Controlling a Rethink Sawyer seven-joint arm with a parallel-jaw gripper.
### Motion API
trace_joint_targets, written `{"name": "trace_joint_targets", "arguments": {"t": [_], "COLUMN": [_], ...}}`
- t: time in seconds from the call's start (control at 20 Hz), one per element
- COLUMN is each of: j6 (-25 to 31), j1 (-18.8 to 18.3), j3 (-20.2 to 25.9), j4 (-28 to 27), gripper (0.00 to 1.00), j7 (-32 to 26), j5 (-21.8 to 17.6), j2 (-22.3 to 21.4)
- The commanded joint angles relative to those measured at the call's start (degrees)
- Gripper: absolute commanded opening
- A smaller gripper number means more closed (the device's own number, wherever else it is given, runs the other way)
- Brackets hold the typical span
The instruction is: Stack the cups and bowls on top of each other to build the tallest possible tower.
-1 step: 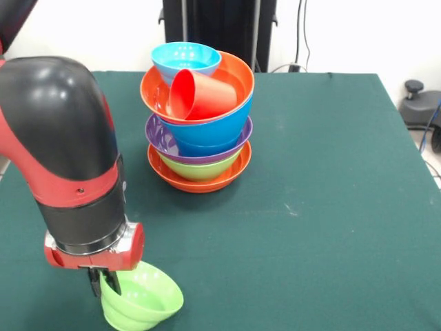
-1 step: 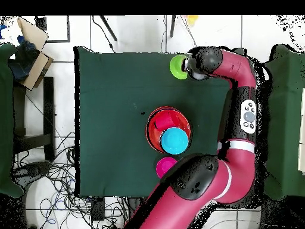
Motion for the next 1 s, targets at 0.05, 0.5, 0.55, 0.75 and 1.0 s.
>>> {"name": "trace_joint_targets", "arguments": {"t": [0.05,0.5,0.55,0.75,1.0], "j6": [0.39,0.3,-1.0,-8.08,-12.52], "j1": [1.39,0.52,-0.07,-3.57,-8.02], "j3": [-1.57,-4.46,-5.17,-7.14,-7.66], "j4": [0.35,9.61,13.48,31.84,49.99], "gripper": [0.0,0.0,0.0,0.0,0.0], "j7": [-10.94,-7.6,-6.66,-2.99,-1.0], "j5": [-3.74,-1.11,-0.5,1.89,3.66], "j2": [2.66,-4.0,-6.19,-17.08,-30.34]}}
